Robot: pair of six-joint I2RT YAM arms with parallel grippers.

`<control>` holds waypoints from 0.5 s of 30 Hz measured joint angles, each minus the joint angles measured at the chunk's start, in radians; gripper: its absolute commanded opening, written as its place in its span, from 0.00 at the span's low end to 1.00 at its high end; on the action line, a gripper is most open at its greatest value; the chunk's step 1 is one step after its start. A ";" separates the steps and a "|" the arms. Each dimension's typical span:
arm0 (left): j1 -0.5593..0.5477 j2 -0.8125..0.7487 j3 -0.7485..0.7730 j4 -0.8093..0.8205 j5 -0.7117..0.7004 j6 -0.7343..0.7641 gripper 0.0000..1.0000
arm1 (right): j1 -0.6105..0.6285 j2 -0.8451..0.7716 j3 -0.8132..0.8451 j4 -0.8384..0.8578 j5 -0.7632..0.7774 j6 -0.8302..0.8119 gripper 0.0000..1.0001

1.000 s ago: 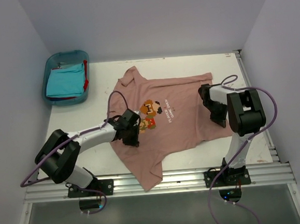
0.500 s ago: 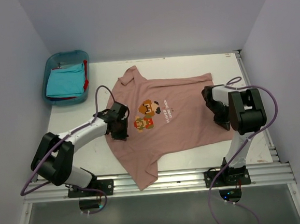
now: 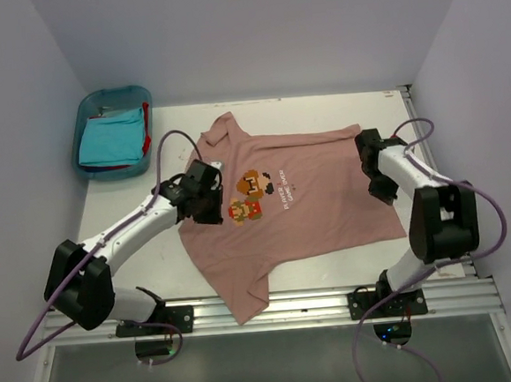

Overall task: Fold and stack the t-shirts
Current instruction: Flatten out the tshirt

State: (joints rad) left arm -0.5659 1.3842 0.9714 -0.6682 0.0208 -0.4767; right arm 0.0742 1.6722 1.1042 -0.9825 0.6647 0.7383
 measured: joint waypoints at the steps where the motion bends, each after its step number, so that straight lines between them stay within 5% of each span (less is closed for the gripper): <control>1: -0.018 0.000 -0.008 0.004 0.011 -0.005 0.00 | 0.003 -0.060 0.000 0.025 -0.038 -0.037 0.05; 7: -0.094 0.061 -0.077 0.082 0.062 -0.037 0.00 | 0.038 -0.290 -0.001 0.197 -0.310 -0.183 0.00; 15: -0.129 0.172 -0.100 0.172 0.122 -0.073 0.00 | 0.039 -0.073 0.023 0.185 -0.350 -0.200 0.00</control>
State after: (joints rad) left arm -0.6945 1.5566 0.8715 -0.4965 0.1432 -0.5499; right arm 0.1131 1.5990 1.1275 -0.7979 0.3145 0.5388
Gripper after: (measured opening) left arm 0.004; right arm 0.009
